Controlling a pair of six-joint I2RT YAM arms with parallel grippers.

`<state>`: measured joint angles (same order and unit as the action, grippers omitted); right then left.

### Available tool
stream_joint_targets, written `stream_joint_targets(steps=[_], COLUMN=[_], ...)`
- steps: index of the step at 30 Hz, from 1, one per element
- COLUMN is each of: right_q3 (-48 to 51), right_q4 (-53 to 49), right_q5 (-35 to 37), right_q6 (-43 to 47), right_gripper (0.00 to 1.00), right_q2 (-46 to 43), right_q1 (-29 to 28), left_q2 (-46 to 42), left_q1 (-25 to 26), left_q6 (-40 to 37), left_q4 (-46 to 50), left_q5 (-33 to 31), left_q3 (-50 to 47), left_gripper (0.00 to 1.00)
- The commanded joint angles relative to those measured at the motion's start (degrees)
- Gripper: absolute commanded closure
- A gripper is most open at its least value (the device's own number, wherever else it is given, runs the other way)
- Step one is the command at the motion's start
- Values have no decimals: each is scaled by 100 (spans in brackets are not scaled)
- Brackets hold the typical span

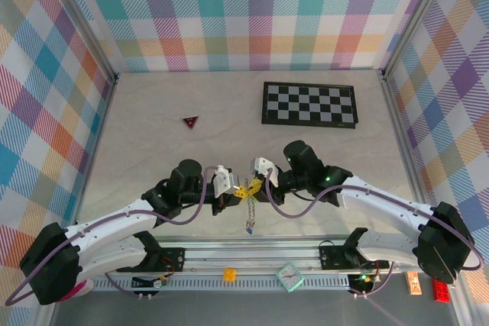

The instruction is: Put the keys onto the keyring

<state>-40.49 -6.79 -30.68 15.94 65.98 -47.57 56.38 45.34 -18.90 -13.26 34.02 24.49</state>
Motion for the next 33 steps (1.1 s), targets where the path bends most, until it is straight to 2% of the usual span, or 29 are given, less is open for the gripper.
stream_joint_targets(steps=[1,4,7,10,13,17,20,25,31,32,33], right_q3=[59,60,40,-36,-226,-664,-983,-1268,-1452,-1395,-1340], right_q4=[174,177,179,23,-381,-1180,-1748,-2008,-1956,-1806,-1708], right_q5=[-187,-316,-480,-527,-386,-239,-119,-26,-67,18,32], right_q6=[-22,-12,5,119,409,923,1212,1468,1468,1319,1200], right_gripper=[85,86,99,100,100,100,100,100,100,99,89], right_q2=[121,203,257,245,172,292,486,667,770,694,609], right_q1=[13,11,11,11,11,-6,-64,-194,-254,-232,-183], left_q2=[-126,-139,-153,-166,-206,-10,218,283,221,201,172], left_q1=[44,43,39,39,37,45,46,61,54,62,60], left_q6=[17,31,52,85,56,-11,13,-24,-106,-106,-100], left_q4=[-423,-462,-526,-502,-125,350,445,420,531,520,483], left_q5=[281,280,276,140,-191,-386,-320,-217,-90,-65,-56], left_q3=[-50,-67,-83,-85,12,181,305,389,452,431,406], left_gripper=[100,100,100,100,84,80,81,82,100,100,100])
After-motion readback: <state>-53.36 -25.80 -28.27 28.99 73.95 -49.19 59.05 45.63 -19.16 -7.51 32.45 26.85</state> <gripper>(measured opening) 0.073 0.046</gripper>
